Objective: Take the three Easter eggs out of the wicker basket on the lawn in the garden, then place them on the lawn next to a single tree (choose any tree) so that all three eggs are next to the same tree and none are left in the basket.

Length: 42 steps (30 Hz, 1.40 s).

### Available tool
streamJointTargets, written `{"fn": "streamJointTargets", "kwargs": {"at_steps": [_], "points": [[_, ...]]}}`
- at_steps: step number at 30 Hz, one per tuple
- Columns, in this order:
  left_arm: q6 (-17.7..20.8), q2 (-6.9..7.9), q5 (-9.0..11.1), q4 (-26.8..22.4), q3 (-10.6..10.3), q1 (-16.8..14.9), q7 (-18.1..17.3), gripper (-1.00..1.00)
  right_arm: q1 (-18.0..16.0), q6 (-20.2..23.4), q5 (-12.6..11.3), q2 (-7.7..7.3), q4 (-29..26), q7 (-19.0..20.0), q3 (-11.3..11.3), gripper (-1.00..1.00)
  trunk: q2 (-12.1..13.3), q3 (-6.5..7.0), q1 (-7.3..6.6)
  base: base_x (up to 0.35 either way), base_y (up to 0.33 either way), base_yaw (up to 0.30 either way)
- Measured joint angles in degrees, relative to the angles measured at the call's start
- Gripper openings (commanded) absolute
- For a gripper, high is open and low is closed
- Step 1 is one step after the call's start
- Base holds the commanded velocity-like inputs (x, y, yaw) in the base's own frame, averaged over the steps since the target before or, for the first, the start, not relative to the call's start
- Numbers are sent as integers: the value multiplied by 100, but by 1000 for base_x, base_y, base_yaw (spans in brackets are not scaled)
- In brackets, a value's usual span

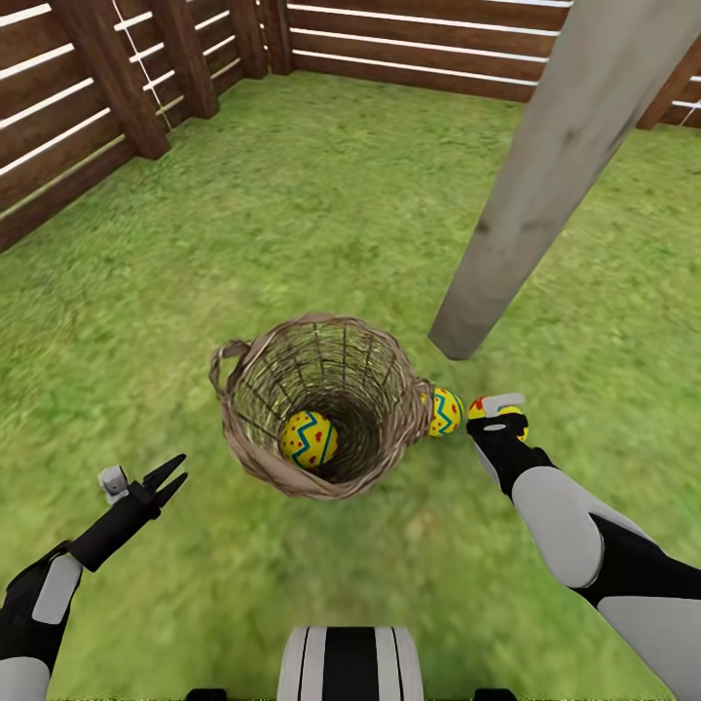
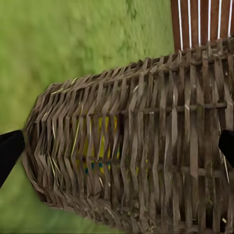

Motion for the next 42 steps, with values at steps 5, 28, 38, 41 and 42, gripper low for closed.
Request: {"fn": "streamJointTargets", "kwargs": {"at_steps": [5,28,38,41,42], "points": [[-3,0,0,1,0,0,0,100,0,4,-6,0,-7,-8,0,-100,-7,-111,13,0,0,0],[1,6,19,3,9,0,-25,100,0,0,-121,-9,-147,43,-8,-100,-11,-177,21,56,0,0],[-2,0,9,4,9,-1,-18,100,-4,210,-58,-7,-380,10,33,-100,-25,-398,44,0,0,0],[4,1,9,3,9,-1,-18,100,-4,217,-56,-8,-539,2,22,-100,-29,-465,52,0,0,0],[5,0,10,3,9,-1,-18,100,-3,217,-53,-8,-543,2,23,100,-29,-465,52,0,0,0]]}}
